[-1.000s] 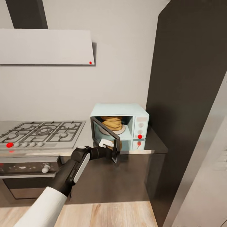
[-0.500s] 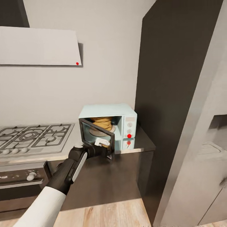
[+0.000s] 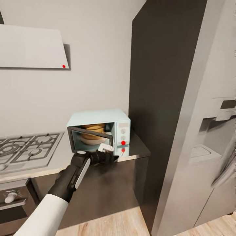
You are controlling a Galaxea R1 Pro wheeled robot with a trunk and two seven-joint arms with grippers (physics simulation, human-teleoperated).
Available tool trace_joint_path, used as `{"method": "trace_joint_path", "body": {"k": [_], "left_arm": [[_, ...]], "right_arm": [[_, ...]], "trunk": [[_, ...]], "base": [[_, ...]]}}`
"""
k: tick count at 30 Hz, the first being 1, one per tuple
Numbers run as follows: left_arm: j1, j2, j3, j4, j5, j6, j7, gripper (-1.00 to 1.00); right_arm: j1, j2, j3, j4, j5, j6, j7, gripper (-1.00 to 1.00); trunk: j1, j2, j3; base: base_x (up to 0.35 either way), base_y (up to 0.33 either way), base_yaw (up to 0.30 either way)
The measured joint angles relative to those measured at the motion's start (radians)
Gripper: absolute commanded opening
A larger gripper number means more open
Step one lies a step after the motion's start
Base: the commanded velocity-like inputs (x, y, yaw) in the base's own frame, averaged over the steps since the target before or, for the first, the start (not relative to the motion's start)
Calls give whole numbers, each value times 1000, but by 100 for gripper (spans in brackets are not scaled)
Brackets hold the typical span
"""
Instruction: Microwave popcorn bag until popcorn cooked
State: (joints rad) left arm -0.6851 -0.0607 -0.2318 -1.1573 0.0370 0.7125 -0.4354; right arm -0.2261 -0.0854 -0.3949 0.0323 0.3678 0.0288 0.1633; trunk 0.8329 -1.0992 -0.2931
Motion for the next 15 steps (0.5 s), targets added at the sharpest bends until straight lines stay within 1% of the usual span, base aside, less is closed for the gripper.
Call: {"method": "trace_joint_path", "body": {"k": [3, 7, 10, 11, 12, 15], "left_arm": [[0, 2, 5, 0, 5, 1, 16, 100], [0, 8, 6, -2, 6, 2, 118, 100], [0, 9, 6, -1, 6, 3, 142, 100], [0, 8, 6, 0, 6, 4, 173, 100], [0, 6, 5, 0, 7, 4, 198, 100], [0, 3, 4, 1, 9, 5, 236, 100]], "right_arm": [[0, 0, 0, 0, 0, 0, -1, 100], [-1, 0, 1, 0, 1, -5, -1, 100], [0, -3, 1, 0, 2, -7, -1, 100], [-1, -11, 1, 0, 2, -6, -1, 100], [0, -13, 1, 0, 2, -7, -2, 100], [-1, -15, 2, 0, 2, -7, -1, 100]], "trunk": [[0, 0, 1], [0, 0, 1], [0, 0, 1], [0, 0, 1], [0, 0, 1], [0, 0, 1]], "base": [[142, 0, -37], [23, 0, -5], [2, 0, 0], [0, 0, 0], [0, 0, 0], [22, 0, 0]]}}
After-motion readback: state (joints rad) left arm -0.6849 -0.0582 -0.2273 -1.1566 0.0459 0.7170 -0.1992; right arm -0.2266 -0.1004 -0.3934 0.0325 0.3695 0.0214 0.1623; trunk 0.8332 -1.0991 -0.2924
